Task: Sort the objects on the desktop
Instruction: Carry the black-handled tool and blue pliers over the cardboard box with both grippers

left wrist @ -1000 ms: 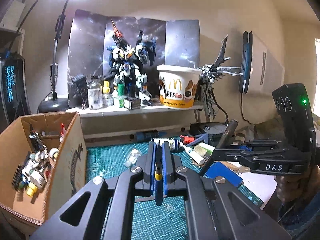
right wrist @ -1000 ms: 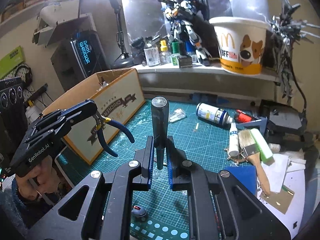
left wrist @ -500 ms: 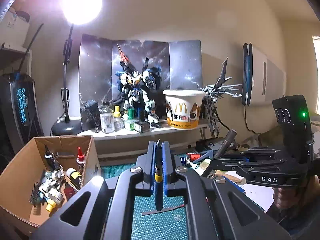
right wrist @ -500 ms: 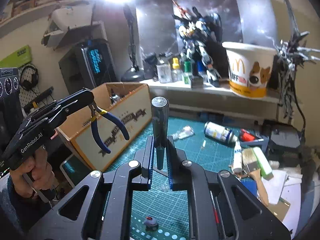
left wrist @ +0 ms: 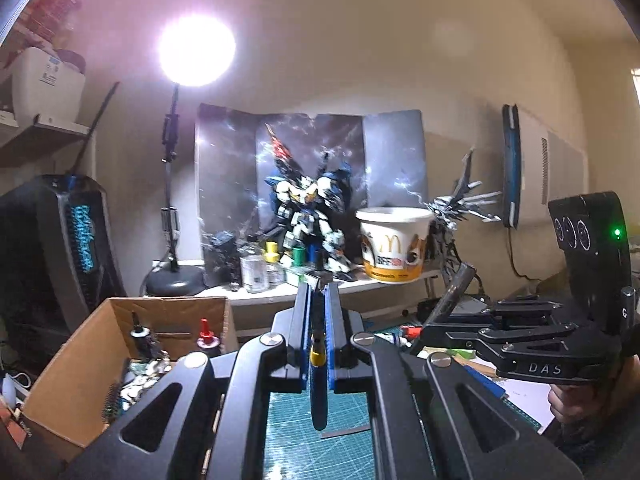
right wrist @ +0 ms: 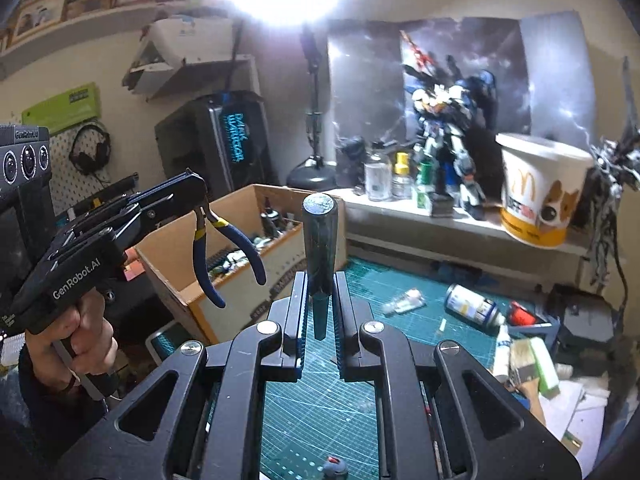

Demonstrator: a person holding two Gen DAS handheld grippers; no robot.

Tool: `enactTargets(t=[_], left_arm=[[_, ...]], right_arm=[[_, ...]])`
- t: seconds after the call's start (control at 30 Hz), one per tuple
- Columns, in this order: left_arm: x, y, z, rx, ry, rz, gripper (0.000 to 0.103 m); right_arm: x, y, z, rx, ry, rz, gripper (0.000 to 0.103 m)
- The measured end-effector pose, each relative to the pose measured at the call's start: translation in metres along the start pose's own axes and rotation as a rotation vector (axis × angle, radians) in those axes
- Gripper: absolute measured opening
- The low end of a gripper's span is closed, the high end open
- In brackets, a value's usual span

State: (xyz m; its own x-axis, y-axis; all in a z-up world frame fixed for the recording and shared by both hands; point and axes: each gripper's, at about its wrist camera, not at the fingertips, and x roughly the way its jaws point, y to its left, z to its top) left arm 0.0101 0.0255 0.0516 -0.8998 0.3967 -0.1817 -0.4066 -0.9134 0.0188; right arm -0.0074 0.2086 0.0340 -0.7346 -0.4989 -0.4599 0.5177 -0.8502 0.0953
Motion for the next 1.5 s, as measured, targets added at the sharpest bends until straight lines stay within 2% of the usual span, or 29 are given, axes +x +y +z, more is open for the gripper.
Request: enactTargets(t=[0.33, 1.07, 1.5], left_arm=[[-0.030, 0.021, 0.005, -0.006, -0.016, 0.102, 0.006], [-0.100, 0.066, 0.000, -0.043, -0.025, 0.364, 0.006], [-0.114, 0.081, -0.006, -0.066, -0.004, 0.441, 0.006]], right_arm=[[0.013, 0.030, 0.012, -0.060, -0.015, 0.085, 0.011], [0.029, 0.112, 0.029, -0.211, -0.064, 0.333, 0.011], [0.045, 0.132, 0.030, -0.245, -0.044, 0.401, 0.011]])
